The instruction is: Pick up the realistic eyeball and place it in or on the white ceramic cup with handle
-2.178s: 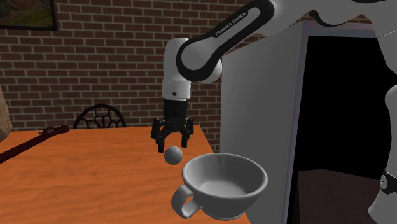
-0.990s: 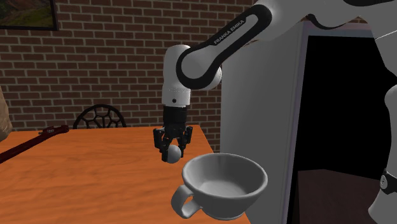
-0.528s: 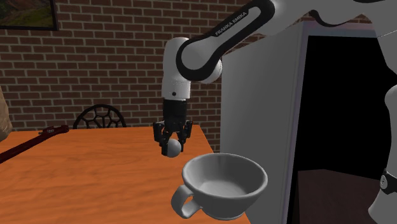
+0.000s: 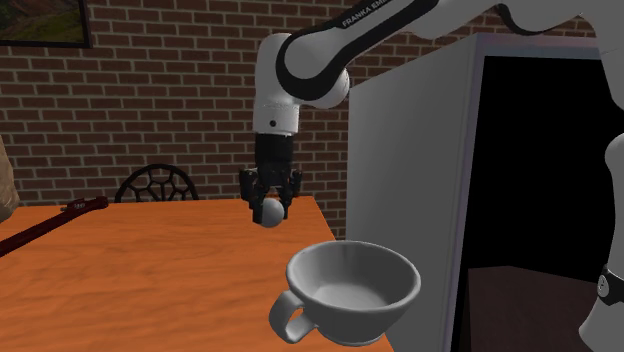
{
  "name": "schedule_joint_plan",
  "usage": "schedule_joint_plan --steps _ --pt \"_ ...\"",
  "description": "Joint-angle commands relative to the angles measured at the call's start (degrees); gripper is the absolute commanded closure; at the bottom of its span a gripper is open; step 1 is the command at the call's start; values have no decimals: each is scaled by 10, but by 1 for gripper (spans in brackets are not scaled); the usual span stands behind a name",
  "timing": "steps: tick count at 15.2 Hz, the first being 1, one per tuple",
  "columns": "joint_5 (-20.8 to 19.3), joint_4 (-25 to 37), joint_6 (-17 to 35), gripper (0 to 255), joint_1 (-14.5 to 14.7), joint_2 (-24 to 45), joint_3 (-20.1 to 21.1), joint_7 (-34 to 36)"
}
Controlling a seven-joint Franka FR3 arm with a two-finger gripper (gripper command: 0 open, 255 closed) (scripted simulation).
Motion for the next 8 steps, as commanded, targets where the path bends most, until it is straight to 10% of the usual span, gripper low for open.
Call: schedule_joint_plan --steps 1,8 --pt "1 6 -13 255 0 -7 0 1" --pt "2 34 -60 255 -1 -26 1 4"
